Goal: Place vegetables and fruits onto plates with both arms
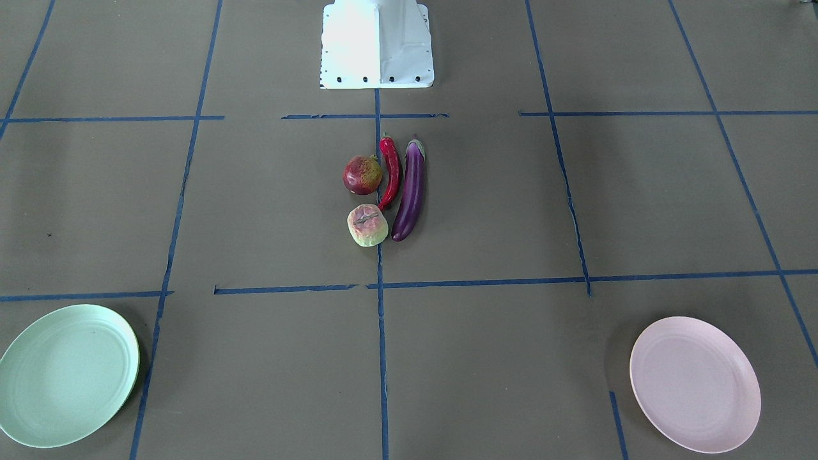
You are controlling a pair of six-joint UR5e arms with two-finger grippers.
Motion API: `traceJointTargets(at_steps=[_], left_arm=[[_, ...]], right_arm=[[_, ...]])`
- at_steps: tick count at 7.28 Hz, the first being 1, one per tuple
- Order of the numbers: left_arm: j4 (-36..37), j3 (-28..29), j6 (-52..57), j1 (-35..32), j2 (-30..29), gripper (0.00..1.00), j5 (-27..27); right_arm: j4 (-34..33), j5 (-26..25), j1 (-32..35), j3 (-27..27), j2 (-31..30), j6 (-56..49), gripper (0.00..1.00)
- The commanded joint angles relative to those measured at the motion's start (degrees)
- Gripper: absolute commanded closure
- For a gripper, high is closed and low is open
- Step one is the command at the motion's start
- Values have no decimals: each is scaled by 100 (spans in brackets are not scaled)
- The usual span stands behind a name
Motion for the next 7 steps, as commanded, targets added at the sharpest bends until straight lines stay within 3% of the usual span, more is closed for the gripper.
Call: traceJointTargets(at_steps=[1,7], left_arm=[[191,-244,204,35,53,0,-41],[290,-475,180,62,176,0,-59]], right_arm=[[4,-5,-12,-14,14,0,0],[144,12,-83,-22,14,62,0]])
